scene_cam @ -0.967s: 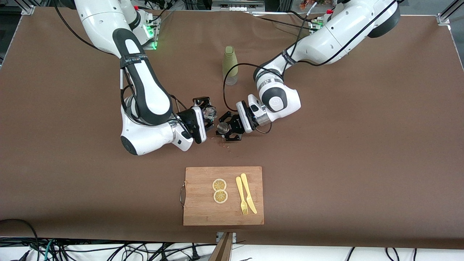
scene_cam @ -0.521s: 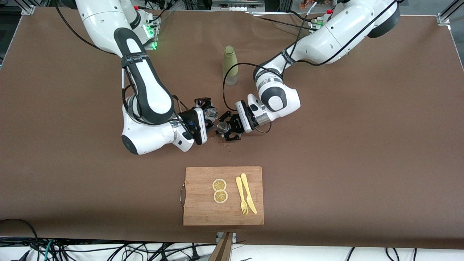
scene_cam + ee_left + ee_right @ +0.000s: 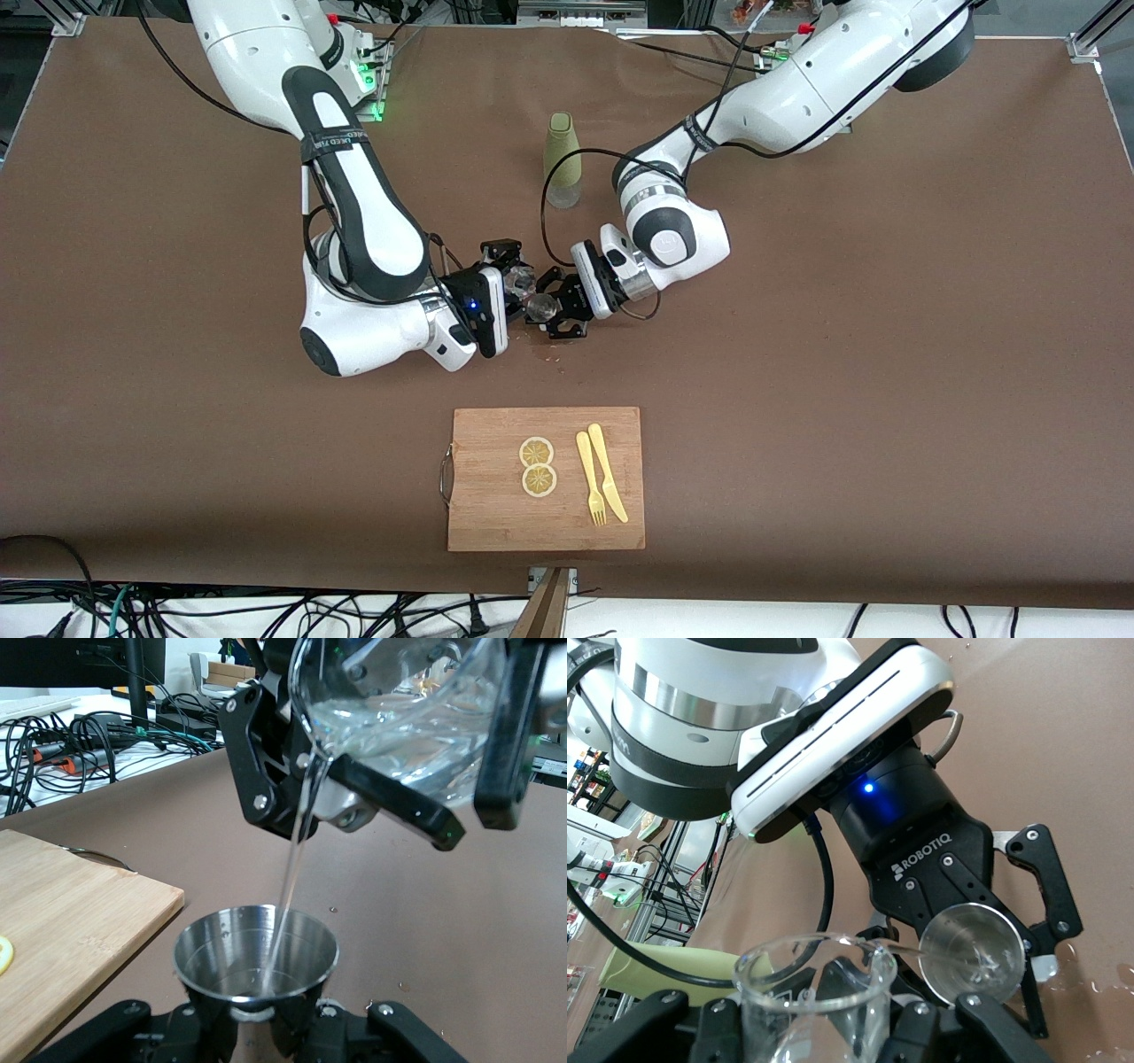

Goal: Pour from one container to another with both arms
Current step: 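Tilt the beaker with the right gripper, pouring liquid into the jigger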

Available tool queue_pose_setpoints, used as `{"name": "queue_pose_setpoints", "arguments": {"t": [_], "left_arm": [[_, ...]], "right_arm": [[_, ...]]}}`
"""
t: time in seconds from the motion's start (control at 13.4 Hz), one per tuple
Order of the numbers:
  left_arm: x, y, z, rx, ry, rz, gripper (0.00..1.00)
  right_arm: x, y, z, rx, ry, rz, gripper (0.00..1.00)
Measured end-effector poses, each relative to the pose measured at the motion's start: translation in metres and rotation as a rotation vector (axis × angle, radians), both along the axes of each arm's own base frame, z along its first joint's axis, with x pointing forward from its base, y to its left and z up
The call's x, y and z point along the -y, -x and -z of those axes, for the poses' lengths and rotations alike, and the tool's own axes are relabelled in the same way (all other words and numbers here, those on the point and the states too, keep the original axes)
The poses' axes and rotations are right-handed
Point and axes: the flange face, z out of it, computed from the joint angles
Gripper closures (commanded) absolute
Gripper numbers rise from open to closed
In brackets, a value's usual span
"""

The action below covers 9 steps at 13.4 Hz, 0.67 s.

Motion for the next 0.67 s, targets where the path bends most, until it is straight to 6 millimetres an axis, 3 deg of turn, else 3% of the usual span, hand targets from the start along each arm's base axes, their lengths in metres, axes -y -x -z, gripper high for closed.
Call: {"name": "queue_pose_setpoints", "arguments": {"t": [0.67], "left_arm": [[-0.0014,-0.0009,0.0001,0.000,-0.002,-0.003,1.00]], "right_arm": [[-0.0026,-0.0004,-0.0069,0.011,-0.002,0.002,0.95]]}}
